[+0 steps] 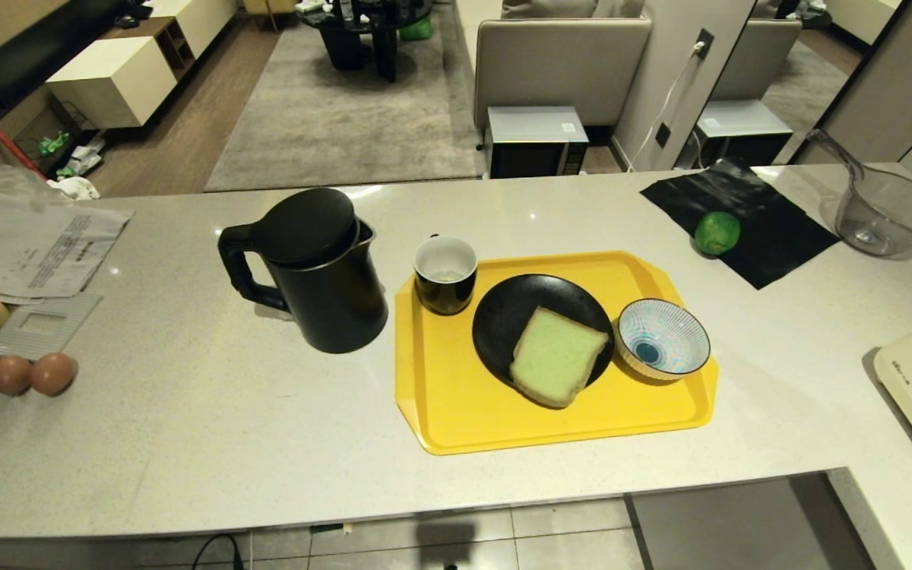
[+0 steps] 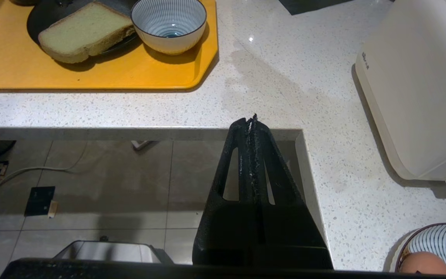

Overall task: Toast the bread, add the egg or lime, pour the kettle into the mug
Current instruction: Pick up the egg

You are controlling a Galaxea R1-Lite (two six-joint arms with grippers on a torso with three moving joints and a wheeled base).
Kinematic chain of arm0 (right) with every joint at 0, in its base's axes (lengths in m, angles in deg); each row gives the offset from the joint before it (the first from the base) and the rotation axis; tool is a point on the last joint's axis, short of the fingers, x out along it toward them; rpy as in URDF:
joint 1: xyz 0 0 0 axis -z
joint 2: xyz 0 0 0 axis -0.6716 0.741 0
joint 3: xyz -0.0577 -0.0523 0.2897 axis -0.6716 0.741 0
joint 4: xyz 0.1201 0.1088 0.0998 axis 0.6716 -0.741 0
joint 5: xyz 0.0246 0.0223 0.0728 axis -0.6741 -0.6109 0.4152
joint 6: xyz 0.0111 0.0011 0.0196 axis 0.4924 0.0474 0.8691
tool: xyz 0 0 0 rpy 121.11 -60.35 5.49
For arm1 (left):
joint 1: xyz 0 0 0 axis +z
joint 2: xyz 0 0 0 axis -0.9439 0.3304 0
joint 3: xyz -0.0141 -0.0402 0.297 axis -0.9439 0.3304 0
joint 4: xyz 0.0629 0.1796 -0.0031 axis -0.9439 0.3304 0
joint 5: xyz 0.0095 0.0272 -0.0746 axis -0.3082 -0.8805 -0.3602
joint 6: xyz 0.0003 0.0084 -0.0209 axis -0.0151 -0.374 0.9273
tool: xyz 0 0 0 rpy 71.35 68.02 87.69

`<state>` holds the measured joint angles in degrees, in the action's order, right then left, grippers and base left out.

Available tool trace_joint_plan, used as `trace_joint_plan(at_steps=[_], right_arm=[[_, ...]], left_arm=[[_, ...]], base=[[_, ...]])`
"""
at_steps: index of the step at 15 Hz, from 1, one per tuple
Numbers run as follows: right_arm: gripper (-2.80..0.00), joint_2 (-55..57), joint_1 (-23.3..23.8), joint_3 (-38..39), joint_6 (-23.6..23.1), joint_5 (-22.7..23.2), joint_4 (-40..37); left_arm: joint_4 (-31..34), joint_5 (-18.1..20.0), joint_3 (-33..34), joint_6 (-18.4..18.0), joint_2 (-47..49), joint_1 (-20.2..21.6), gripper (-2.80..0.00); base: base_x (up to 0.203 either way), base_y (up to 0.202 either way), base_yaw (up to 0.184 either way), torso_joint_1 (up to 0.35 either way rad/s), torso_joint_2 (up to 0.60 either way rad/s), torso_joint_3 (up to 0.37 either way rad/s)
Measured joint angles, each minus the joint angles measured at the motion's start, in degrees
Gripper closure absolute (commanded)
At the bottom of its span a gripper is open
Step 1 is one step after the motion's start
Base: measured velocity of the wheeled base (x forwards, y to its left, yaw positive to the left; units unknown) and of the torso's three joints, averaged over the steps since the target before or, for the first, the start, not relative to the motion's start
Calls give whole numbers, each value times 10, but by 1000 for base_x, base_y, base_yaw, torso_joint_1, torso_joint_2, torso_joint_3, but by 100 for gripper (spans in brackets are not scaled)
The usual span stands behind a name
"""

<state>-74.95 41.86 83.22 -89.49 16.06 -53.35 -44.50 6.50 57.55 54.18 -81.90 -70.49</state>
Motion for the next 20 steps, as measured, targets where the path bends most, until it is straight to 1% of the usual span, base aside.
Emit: trace_joint_plan(at_steps=[20], right_arm=[[0,0,0,0,0,0,0]], left_arm=[[0,0,0,1,0,0,0]], base=[[0,0,0,0,0,0]])
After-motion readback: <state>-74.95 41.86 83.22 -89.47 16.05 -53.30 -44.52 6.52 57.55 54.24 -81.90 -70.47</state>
